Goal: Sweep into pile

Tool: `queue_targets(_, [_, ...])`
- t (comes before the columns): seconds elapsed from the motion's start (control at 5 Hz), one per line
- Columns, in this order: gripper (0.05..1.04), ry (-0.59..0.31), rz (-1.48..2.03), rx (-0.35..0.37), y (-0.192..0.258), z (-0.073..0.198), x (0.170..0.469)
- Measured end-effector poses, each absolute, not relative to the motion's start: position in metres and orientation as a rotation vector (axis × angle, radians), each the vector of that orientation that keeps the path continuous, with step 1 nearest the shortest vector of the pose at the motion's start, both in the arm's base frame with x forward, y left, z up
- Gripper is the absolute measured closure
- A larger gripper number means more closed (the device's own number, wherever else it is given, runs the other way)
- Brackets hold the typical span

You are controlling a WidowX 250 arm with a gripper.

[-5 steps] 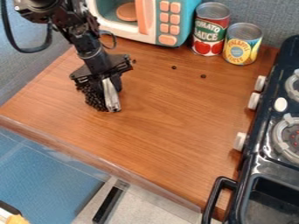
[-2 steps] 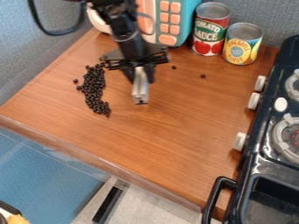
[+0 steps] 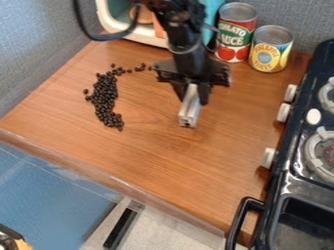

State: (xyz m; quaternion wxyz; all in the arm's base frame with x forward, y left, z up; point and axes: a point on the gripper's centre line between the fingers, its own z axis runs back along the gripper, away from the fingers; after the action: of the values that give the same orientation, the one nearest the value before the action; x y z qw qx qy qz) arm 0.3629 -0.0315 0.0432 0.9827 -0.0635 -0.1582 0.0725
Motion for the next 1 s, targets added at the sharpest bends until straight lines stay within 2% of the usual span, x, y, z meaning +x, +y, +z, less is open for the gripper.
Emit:
queue_targets(0.4, [0.700, -0.267, 0.078, -0.110, -0.064, 0.017, 0.378])
queue_targets(1.0, [0.700, -0.309, 0.142, -0.102, -0.073, 0.015, 0.415])
